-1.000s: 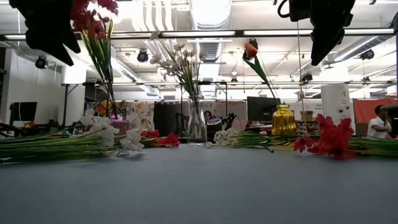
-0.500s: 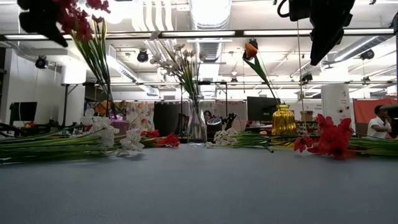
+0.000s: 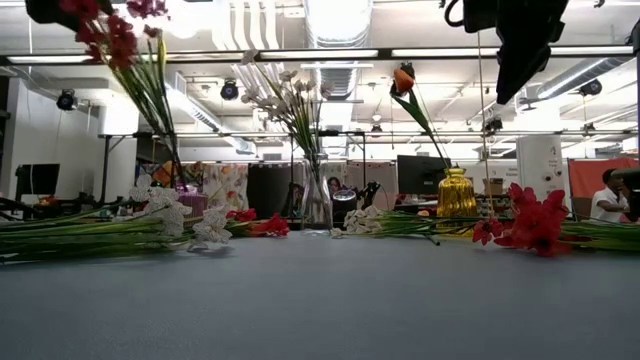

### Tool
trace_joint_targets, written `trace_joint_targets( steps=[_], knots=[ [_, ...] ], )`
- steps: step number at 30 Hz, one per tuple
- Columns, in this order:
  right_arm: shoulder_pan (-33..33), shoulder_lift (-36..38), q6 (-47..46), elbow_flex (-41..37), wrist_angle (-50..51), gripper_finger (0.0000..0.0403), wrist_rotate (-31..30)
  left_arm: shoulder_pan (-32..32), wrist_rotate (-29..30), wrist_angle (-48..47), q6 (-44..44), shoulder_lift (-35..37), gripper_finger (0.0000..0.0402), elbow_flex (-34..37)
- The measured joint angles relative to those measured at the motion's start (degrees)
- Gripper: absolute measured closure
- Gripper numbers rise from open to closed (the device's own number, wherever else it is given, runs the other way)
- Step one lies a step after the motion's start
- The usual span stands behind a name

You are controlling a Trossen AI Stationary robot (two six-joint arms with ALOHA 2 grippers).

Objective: Sort flowers into vase by color
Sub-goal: Put the red flower into the purple vase, then put the white flower into the transparent vase

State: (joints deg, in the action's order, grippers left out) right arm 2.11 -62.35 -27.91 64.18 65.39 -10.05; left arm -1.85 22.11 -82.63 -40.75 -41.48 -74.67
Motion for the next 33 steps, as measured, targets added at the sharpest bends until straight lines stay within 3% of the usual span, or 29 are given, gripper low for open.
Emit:
trace_joint_targets(
  steps=[9, 16, 20, 26, 33],
  knots=[
    [0.0, 0.0, 1.0, 0.0, -0.4, 0.0204, 0.0, 0.0, 1.5, 2.1, 6.1, -2.8, 0.0093, -7.8],
    [0.8, -0.1, 5.0, -2.4, -11.6, 0.0204, 0.1, -0.4, 0.6, 31.4, 27.6, -4.3, 0.0093, -3.2],
    [2.4, -1.0, 5.4, -4.4, -16.2, 0.0204, 0.2, -1.0, 0.6, 39.9, 35.7, -5.4, 0.0093, 0.6],
    [6.0, -1.3, 3.3, -9.8, -21.5, 0.0204, 0.1, -3.9, 3.0, 39.6, 35.4, -5.8, 0.0093, 4.0],
    [6.8, -1.3, -9.9, -10.9, -14.8, 0.0204, 1.1, -12.4, 8.3, 31.8, 22.9, -7.2, 0.0094, 1.4]
  ],
)
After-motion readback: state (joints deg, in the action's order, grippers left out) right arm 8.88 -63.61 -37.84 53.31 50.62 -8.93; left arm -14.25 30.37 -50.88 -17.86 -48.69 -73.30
